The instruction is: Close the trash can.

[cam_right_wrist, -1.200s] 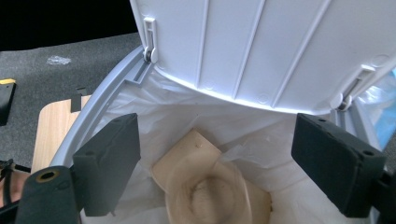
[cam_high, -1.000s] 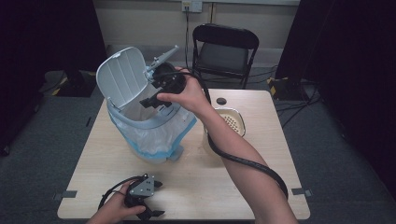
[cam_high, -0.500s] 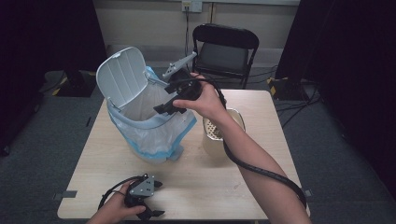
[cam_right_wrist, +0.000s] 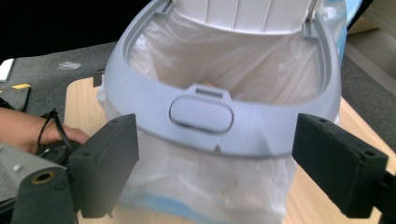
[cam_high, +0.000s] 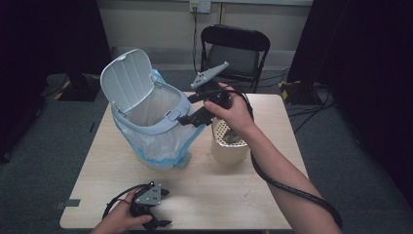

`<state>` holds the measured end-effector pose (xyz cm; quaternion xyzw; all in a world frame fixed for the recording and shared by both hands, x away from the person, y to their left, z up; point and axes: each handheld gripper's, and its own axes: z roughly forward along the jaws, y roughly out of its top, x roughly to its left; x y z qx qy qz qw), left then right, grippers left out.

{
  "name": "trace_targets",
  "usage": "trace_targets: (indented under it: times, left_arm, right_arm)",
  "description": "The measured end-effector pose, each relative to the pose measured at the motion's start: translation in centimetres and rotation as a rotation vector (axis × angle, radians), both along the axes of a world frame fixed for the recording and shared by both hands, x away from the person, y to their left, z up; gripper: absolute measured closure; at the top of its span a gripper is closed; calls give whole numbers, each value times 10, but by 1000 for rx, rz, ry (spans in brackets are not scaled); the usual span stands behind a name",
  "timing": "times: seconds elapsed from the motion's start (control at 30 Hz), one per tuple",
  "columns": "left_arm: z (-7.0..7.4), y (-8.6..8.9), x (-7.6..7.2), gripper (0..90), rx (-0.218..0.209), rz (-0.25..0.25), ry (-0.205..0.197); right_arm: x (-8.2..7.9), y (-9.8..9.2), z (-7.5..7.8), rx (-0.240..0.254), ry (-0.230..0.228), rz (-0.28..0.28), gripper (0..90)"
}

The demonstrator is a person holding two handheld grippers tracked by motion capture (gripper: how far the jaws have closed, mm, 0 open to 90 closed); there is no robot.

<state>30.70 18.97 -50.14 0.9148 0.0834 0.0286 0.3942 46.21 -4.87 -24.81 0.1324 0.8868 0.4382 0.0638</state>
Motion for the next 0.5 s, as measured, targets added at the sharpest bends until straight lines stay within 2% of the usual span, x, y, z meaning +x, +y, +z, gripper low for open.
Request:
trace_targets:
  times: [0.27,0.37,0.5]
  left_arm:
    - [0,0,0,49,-2,0,0]
    - [0,0,0,48,-3,0,0]
    - [-1,0,0,48,-5,2,0]
  right_arm:
    - [-9,-18,-11,-20,8,3,142]
    - [-18,-26,-20,-39,14,16,141]
    - [-24,-34,-29,-39,21,15,142]
